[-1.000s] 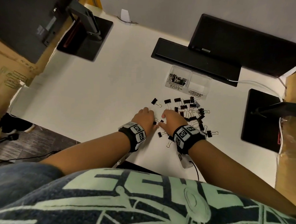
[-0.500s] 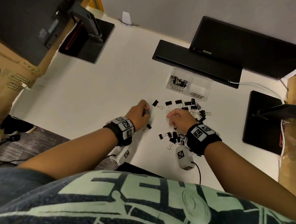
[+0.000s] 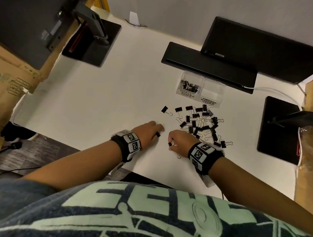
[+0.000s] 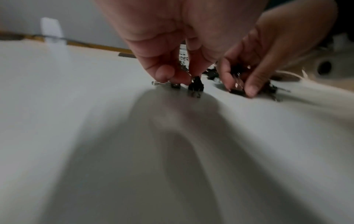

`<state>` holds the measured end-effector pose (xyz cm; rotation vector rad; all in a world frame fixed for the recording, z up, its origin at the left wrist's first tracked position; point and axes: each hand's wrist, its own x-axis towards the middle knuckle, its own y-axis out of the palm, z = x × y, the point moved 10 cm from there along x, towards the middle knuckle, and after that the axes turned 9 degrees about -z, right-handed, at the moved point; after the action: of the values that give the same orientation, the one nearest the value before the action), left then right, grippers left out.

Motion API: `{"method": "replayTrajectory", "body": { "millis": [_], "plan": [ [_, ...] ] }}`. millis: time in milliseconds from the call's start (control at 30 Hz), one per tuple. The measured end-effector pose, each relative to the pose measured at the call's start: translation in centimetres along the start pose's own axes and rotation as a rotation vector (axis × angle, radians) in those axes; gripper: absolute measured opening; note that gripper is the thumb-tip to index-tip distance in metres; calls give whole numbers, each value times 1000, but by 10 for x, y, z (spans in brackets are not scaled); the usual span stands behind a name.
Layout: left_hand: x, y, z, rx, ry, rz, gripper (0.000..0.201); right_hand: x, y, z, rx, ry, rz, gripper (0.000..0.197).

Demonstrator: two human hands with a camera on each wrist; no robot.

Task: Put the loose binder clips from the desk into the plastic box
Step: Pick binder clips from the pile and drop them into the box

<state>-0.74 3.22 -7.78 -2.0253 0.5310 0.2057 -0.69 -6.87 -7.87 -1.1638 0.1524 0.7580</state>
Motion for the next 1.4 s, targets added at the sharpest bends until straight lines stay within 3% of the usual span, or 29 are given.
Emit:
{"method": "replayTrajectory", "body": {
  "millis": [133,367,500,633,733,933,1033,1167,1400],
  "plan": [
    [-5,8,-6,174,85,36,38,4,1,3,-8,-14,8,26],
    [0,7,-14,186,66,-30,29,11,-11,-4,81,9,-85,23],
    [9,5,-11,126,-23,-10,26,15,-23,-15,245,70,-179,14],
    [16,8,-10,99,-50,25,30,22,-57,-34,468,196,-334,15],
    [18,5,-15,167,33,-39,23,29,-95,-48,618,261,-443,15],
    [25,5,-19,210,67,-44,35,59,-171,-78,642,364,-659,9],
    [27,6,-22,279,85,-31,34,73,-191,-85,623,396,-743,24],
    [32,9,-21,305,104,-41,34,90,-193,-79,527,353,-715,17],
    [39,11,-27,253,143,-42,26,87,-177,-73,439,292,-572,40]
  ]
}}
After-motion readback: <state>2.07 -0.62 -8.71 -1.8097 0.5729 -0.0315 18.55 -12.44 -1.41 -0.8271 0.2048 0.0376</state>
